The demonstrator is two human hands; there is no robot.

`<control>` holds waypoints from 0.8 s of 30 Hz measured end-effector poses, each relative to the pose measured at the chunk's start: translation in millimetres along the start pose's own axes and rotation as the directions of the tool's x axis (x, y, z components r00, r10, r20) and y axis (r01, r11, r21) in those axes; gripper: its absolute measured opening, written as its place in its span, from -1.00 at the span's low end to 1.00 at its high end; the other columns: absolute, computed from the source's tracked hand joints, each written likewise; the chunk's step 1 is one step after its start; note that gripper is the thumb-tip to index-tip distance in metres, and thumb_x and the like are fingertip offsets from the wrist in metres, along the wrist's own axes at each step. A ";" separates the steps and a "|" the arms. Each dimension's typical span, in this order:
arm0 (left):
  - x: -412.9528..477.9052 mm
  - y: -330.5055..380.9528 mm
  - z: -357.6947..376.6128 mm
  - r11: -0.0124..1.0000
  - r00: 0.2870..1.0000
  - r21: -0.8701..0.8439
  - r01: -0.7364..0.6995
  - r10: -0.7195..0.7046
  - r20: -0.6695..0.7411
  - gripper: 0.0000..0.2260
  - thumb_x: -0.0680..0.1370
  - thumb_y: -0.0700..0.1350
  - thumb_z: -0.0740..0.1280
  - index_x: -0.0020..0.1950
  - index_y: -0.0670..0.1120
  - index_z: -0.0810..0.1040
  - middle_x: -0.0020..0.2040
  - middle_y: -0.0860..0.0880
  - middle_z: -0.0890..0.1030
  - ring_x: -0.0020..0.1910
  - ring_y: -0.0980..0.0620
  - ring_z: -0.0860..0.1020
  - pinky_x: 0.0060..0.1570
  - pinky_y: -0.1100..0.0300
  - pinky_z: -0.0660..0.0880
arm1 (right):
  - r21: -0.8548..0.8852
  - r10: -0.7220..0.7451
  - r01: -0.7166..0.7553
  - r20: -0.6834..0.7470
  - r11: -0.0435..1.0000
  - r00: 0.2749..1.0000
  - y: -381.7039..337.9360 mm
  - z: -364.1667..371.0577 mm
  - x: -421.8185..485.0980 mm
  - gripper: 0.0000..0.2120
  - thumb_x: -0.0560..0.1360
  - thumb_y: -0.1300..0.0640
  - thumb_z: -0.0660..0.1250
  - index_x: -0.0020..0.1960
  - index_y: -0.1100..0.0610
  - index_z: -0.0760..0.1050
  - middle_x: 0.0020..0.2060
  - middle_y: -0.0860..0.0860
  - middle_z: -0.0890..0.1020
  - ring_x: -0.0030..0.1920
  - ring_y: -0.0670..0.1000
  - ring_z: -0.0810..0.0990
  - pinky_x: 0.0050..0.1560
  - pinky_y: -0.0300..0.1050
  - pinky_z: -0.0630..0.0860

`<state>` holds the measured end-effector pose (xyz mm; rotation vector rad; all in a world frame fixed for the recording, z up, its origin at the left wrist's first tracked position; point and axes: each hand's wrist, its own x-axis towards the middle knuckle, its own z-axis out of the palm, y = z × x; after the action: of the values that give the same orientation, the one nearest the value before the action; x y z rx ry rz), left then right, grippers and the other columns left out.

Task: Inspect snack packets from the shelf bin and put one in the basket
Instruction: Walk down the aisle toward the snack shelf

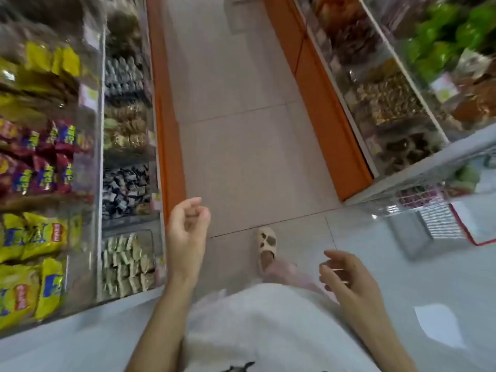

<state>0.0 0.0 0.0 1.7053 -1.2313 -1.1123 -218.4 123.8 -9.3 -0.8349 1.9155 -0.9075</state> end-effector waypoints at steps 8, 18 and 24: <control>134.1 66.6 32.4 0.997 0.999 -0.072 -0.003 0.000 -0.047 -0.78 0.54 -0.17 0.31 0.09 0.13 0.51 -0.04 0.05 0.60 -0.05 0.03 0.58 -0.05 0.20 0.56 | 0.044 -0.100 0.097 0.072 0.994 0.992 -134.2 12.0 235.9 -0.79 0.53 0.21 0.29 0.13 0.00 0.44 -0.09 -0.06 0.53 -0.07 0.06 0.57 -0.06 -0.19 0.51; 434.2 157.7 87.6 0.994 0.994 -0.111 -0.017 0.004 -0.109 -0.76 0.54 -0.23 0.29 0.09 0.09 0.50 -0.03 0.02 0.60 -0.03 0.08 0.57 0.02 0.25 0.53 | 0.018 -0.132 0.131 0.133 0.991 0.982 -297.0 75.9 504.3 -0.78 0.53 0.12 0.29 0.07 -0.18 0.42 -0.04 -0.11 0.55 -0.06 -0.08 0.57 -0.07 -0.30 0.50; 642.5 239.5 138.1 0.994 0.997 -0.076 -0.072 0.070 -0.038 -0.80 0.53 -0.24 0.29 0.13 -0.04 0.51 0.01 -0.11 0.59 -0.01 -0.05 0.57 0.08 -0.05 0.53 | 0.021 0.020 -0.021 0.053 1.000 0.998 -352.1 82.9 616.3 -0.71 0.49 0.15 0.35 0.00 -0.26 0.44 -0.07 -0.21 0.58 -0.12 -0.23 0.58 -0.09 -0.27 0.51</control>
<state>-100.8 -691.6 29.1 1.6047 -1.2025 -1.0694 -337.0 -580.7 5.8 -0.8177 1.8625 -0.8837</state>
